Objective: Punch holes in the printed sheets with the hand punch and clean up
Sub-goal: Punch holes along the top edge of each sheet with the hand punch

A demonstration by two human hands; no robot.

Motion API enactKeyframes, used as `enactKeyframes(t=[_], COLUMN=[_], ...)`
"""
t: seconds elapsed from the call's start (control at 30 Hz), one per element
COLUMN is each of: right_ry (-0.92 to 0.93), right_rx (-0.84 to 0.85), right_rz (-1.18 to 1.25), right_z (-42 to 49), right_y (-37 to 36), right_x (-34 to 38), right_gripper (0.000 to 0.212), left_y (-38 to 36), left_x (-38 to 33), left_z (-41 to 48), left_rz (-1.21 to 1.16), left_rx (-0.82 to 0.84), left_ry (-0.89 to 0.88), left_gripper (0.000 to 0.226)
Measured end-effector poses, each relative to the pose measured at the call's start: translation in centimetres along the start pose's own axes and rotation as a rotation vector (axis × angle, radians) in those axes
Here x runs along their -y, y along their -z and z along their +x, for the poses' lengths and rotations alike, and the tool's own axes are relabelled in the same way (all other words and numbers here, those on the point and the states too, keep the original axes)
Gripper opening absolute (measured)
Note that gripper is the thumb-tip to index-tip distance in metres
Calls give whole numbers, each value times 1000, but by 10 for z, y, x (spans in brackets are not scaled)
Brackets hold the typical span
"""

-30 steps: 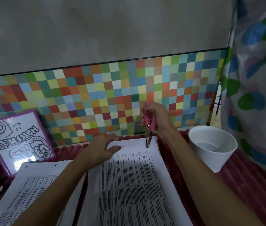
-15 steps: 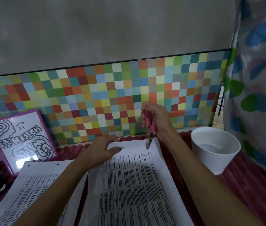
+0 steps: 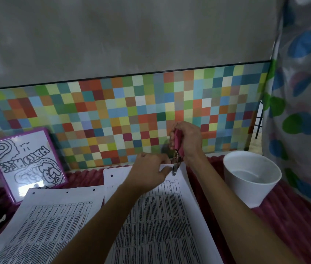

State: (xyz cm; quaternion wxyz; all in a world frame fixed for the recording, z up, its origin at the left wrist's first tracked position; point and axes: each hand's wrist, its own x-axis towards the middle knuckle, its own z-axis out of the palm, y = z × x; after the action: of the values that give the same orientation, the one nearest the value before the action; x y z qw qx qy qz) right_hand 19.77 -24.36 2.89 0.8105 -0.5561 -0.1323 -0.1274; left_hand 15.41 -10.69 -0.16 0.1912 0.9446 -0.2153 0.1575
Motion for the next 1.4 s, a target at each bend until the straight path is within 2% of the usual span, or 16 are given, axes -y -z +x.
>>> enactKeyframes(t=[0.17, 0.27, 0.43, 0.53, 0.67, 0.73, 0.97, 1.1, 1.3, 1.4], right_ry=[-62, -80, -63, -114, -203, -204, -92, -71, -37, -92], right_rx=[86, 150, 120, 117, 121, 94, -105, -152, -167, -146], right_rz=[21, -17, -85, -65, -29, -60, -42, -34, -48, -45], right_z=[2, 2, -1, -1, 1, -1, -10, -10, -10, -7], right_y=[1, -2, -6, -5, -3, -5, -11, -12, -11, -7], right_x=[1, 3, 4, 4, 7, 10, 9, 2, -3, 0], right_gripper=[16, 21, 26, 27, 18, 13, 30, 32, 31, 29], left_y=[-4, -5, -8, -11, -14, -14, -8, -4, -2, -2], left_x=[6, 7, 11, 13, 18, 17, 14, 11, 6, 5], left_z=[0, -3, -5, -4, -3, -4, -4, -5, -8, -6], left_rz=[-48, -95, -168, -145, -140, -159, -222, -251, -267, -245], left_rx=[-23, -32, -48, -45, -8, -5, 62, 100, 132, 159], left_ry=[20, 25, 61, 88, 122, 115, 112, 109, 117, 126], left_gripper=[9, 9, 14, 15, 11, 8, 14, 10, 20, 13])
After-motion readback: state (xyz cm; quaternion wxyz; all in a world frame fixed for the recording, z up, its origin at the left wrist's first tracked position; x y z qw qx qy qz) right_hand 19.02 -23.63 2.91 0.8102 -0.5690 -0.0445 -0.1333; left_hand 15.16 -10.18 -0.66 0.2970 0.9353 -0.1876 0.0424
